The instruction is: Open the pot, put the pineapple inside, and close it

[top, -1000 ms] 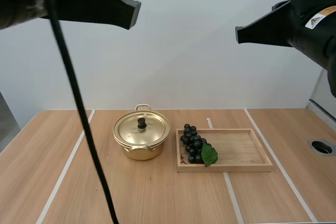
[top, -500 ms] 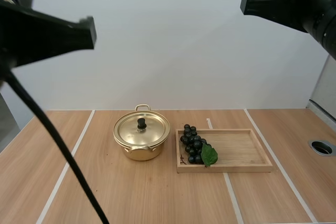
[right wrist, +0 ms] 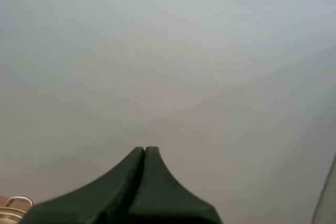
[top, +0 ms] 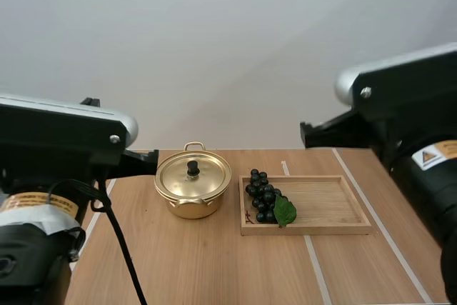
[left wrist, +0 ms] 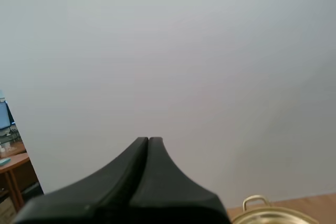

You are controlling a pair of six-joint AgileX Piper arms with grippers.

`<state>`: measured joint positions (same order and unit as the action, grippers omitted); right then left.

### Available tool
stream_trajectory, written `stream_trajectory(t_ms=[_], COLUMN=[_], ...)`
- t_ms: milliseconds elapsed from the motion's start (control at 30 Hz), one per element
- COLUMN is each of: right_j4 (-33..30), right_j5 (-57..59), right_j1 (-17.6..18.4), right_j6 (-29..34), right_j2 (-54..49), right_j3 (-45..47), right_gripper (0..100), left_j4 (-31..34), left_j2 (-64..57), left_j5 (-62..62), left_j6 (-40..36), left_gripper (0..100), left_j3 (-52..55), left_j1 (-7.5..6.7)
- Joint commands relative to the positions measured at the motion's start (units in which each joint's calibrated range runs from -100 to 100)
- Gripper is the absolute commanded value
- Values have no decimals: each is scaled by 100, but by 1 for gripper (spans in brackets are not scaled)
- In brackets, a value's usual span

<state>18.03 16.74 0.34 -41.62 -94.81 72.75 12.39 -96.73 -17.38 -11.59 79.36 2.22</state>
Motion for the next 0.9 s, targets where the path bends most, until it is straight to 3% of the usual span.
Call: stream_trajectory(t_ms=[0, 133, 233, 500, 633, 733, 867], right_j4=[-372, -611, -150, 122, 204, 172, -136], right_j5=[-1083, -2184, -2417, -55, 650, 1211, 2489], right_j1=[171, 298, 298, -4, -192, -257, -257], right_j6=[-147, -147, -147, -97, 601, 626, 626], right_j2=[-212, -519, -519, -519, -519, -519, -519], right_j3=[645, 1449, 1807, 1960, 1960, 1960, 2002], right_gripper=[0, 0, 0, 0, 0, 0, 0], left_j4=[66, 66, 32, 14, 27, 188, 203], left_j2=[-39, -204, -327, -327, -327, -327, -327], left_j5=[254, 123, 104, 103, -88, -88, -513], left_j6=[21, 21, -20, -10, 25, 217, 285], left_gripper=[0, 0, 0, 0, 0, 3, 14], left_j3=[307, 680, 935, 1350, 1671, 2064, 2064], left_j1=[100, 190, 168, -95, -209, -227, -227])
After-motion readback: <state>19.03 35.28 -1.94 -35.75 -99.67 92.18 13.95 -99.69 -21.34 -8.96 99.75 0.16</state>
